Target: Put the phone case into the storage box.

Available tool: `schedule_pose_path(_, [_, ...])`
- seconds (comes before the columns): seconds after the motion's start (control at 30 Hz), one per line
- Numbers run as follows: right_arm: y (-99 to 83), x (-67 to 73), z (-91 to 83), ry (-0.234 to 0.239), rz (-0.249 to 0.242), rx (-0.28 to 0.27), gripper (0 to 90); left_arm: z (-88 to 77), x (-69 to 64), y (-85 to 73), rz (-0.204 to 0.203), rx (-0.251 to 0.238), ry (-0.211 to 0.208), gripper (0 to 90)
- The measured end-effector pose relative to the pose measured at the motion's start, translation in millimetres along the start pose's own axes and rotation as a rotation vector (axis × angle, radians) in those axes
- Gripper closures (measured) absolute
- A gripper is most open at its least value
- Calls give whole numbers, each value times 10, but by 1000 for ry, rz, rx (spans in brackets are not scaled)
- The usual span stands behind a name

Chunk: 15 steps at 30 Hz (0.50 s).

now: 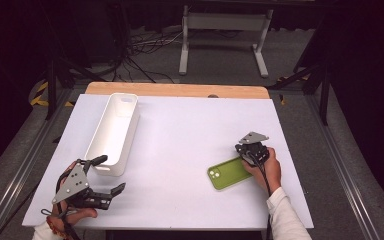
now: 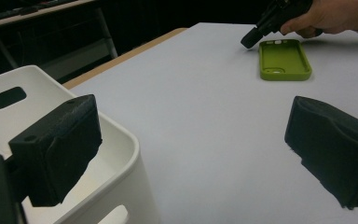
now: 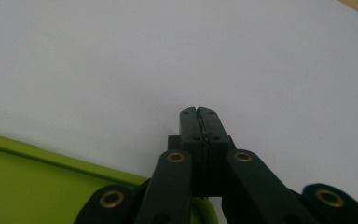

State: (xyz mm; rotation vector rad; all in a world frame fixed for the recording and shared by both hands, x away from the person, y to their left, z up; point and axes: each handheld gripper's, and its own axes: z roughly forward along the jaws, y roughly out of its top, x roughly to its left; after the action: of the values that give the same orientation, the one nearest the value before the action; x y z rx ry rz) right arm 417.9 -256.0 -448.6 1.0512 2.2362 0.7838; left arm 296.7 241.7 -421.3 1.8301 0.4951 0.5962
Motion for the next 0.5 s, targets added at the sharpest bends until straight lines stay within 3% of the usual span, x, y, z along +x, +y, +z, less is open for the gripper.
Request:
schedule_pose_path(0.37, [-74, -37, -30, 9, 20, 21, 900, -9, -6, -2, 1, 9, 23, 45])
schedule_pose_path(0.5, [-112, -18, -76, 0, 5, 25, 900, -4, -22, -4, 14, 23, 29, 45])
